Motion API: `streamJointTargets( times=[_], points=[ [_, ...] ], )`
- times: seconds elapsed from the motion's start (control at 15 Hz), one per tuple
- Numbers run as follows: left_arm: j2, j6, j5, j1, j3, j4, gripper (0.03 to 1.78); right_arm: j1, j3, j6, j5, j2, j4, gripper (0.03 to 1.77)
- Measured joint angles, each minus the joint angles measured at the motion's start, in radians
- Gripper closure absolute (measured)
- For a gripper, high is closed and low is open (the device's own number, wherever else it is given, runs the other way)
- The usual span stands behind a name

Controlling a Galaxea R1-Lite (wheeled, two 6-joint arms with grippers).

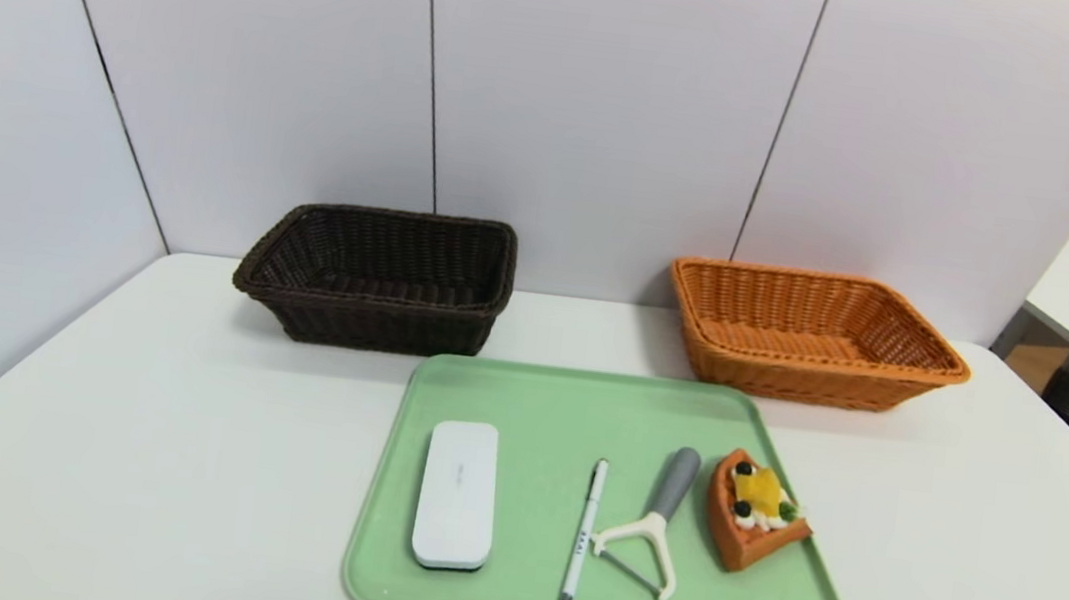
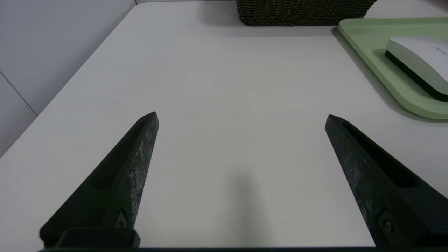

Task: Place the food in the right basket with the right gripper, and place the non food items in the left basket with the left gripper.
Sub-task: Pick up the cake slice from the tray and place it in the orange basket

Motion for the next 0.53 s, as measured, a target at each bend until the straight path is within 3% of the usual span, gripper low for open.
streamJointTargets(
  times=[0.53],
  points=[
    [0.000,0.002,0.000,0.000,0.000,0.000,0.12,0.000,0.000,-0.009,0.000,0.000,0.002,0.10]
  ],
)
